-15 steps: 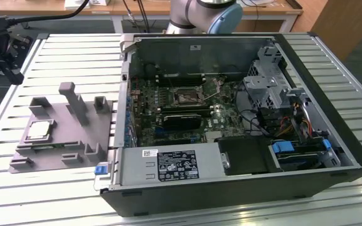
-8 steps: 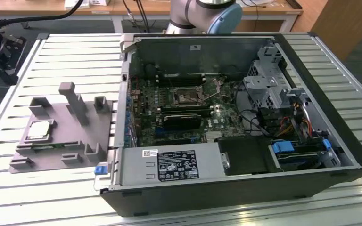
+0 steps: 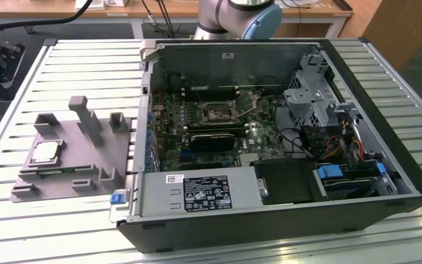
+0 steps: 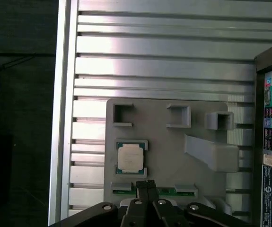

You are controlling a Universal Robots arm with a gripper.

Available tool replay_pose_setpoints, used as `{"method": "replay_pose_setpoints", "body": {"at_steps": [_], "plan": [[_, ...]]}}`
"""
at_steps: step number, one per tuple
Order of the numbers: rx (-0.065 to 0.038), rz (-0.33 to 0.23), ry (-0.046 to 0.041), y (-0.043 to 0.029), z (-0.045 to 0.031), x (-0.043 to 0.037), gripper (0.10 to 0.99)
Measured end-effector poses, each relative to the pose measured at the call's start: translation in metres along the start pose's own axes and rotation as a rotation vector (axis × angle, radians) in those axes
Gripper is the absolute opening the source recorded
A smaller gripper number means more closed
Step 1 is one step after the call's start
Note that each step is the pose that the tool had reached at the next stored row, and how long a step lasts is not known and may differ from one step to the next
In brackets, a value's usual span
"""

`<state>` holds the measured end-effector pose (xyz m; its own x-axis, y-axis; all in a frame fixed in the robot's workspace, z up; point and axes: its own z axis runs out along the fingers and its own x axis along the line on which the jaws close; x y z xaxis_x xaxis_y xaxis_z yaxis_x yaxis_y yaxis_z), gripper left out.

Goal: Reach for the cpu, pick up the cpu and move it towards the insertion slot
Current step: 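Reach for the cpu, then pick up the cpu and move it towards the insertion slot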

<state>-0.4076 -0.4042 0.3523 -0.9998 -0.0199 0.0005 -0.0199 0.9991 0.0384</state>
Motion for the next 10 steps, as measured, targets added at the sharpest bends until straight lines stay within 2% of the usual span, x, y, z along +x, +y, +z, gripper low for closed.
{"method": "replay_pose_setpoints", "body": {"at_steps": [3, 4, 5, 7, 8, 10], "plan": [[0.000, 0.000, -0.0001, -0.0002, 0.0005, 0.0005, 0.114], [0.000, 0.000, 0.0001, -0.0005, 0.0007, 0.0006, 0.165], [0.000, -0.001, 0.0002, -0.0011, 0.0010, 0.0008, 0.165], [0.000, -0.001, 0.0001, -0.0021, 0.0027, 0.0012, 0.290], [0.000, -0.001, -0.0001, -0.0028, 0.0043, 0.0015, 0.290], [0.000, -0.001, -0.0001, -0.0041, 0.0079, 0.0020, 0.408]]}}
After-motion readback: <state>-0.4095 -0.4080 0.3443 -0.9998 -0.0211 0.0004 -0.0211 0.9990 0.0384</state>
